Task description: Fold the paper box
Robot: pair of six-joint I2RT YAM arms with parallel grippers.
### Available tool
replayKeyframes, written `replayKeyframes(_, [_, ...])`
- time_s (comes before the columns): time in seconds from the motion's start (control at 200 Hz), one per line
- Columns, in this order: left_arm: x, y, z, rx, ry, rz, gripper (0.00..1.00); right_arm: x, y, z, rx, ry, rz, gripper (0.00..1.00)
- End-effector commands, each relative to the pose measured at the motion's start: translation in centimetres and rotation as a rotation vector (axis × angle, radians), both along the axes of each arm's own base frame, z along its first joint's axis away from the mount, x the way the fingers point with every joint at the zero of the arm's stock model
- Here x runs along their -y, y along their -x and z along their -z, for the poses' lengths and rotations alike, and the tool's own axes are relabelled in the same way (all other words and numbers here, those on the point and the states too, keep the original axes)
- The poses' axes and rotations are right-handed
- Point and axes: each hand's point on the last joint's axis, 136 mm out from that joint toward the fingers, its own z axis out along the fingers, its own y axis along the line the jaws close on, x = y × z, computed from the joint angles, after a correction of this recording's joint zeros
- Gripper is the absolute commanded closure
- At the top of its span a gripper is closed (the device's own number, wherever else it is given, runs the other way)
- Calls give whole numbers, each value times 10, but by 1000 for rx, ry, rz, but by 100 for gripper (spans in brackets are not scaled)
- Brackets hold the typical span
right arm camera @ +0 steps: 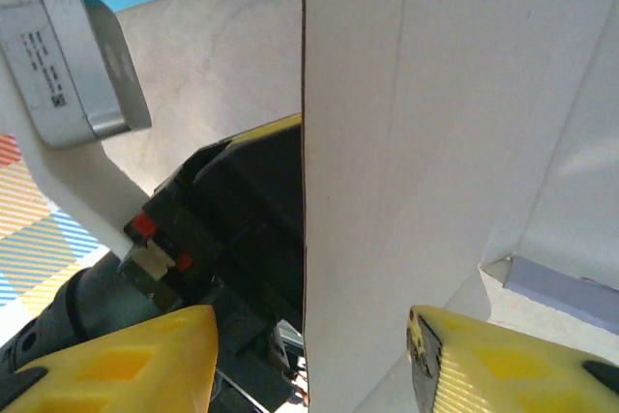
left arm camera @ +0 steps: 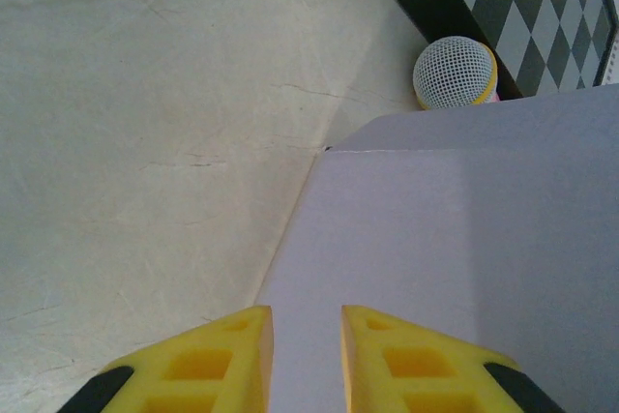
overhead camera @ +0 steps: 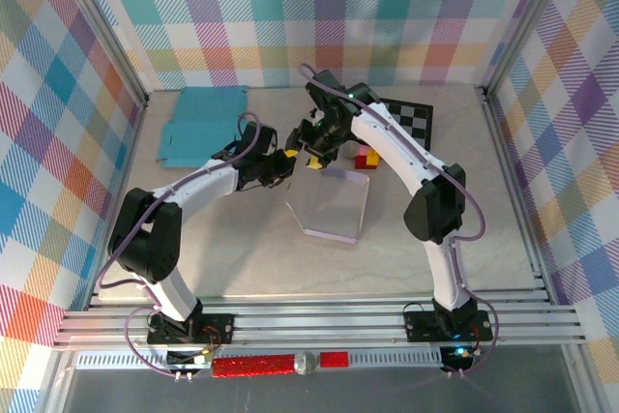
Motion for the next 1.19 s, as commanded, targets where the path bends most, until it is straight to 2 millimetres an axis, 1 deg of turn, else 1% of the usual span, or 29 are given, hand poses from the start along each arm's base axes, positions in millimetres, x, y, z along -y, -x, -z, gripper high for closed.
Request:
replayKeyframes(0.0, [12, -7, -13, 29, 38, 11, 77, 4, -1, 5, -18, 55, 23, 49])
replayKeyframes(0.18, [13, -4, -19, 41, 41, 17, 78, 17, -8, 15, -49, 136, 95, 52])
replayKeyframes(0.295, [13, -1, -18, 41, 40, 19, 78, 26, -16, 19, -53, 163, 138, 55])
replayKeyframes(0.375, [14, 0, -19, 44, 44, 24, 79, 24, -20, 21, -58, 148, 149, 56])
replayKeyframes(0.55, [17, 1, -20, 45, 42, 37, 79, 20, -23, 26, -76, 135, 166, 62])
replayKeyframes(0.64, [15, 2, -22, 51, 23, 42, 79, 21, -24, 27, -89, 136, 188, 71])
replayKeyframes(0.685, [12, 3, -25, 59, 4, 45, 76, 22, -24, 26, -103, 131, 209, 80])
replayKeyframes(0.725, [7, 2, -28, 74, -22, 44, 70, 23, -24, 25, -120, 125, 237, 88])
replayKeyframes(0.755, [0, 8, -26, 58, -64, 45, 65, 25, -23, 23, -138, 122, 268, 95])
replayKeyframes(0.785, [-7, 9, -29, 66, -105, 41, 61, 27, -22, 21, -156, 116, 305, 100])
replayKeyframes(0.89, [-43, 18, -34, 88, -288, 2, 50, 31, -19, 13, -226, 82, 446, 100])
replayKeyframes(0.935, [-58, 22, -39, 99, -346, -21, 48, 35, -18, 8, -244, 78, 515, 100])
replayKeyframes(1.01, [-77, 29, -47, 118, -400, -51, 46, 45, -17, 1, -267, 90, 633, 100])
replayKeyframes(1.09, [-88, 36, -54, 136, -416, -57, 46, 58, -15, -4, -301, 113, 773, 100])
replayKeyframes(1.135, [-91, 39, -57, 143, -417, -55, 46, 63, -21, -7, -287, 98, 831, 100])
replayKeyframes(1.19, [-90, 42, -60, 150, -409, -36, 46, 68, -28, -11, -271, 62, 899, 100])
